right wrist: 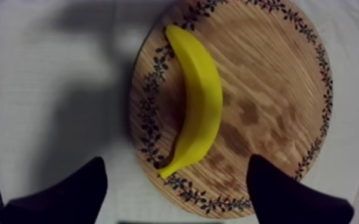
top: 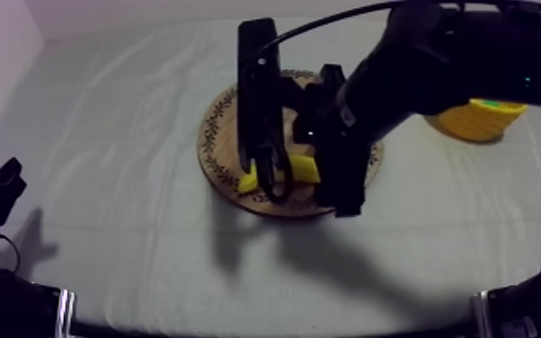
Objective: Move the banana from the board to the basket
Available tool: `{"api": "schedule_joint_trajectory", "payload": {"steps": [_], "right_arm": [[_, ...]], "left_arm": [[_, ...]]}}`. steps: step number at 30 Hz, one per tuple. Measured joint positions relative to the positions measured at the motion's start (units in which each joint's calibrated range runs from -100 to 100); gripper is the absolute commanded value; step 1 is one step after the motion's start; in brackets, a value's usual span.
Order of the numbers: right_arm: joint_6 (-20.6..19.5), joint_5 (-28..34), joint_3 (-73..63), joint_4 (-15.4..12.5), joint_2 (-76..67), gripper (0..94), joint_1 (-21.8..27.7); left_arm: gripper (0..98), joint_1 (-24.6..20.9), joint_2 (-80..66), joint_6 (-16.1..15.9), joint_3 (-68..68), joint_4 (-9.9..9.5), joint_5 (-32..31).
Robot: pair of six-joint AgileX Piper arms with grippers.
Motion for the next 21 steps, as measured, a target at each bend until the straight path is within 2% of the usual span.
{"api": "schedule_joint_trajectory", "payload": {"steps": [8,17,21], "right_arm": [[-2.33,-2.21,-5.06,1.65,10.03,81.2,1.23],[-3.94,-3.84,-10.24,1.92,21.0,79.7,1.42],[-3.85,-3.72,-13.74,1.72,24.65,74.1,2.12]], "left_arm": [[0.1,0.0,0.0,0.0,0.0,0.0,0.0],[0.1,0.0,0.0,0.0,0.0,0.0,0.0],[0.1,0.0,0.0,0.0,0.0,0.0,0.0]]}}
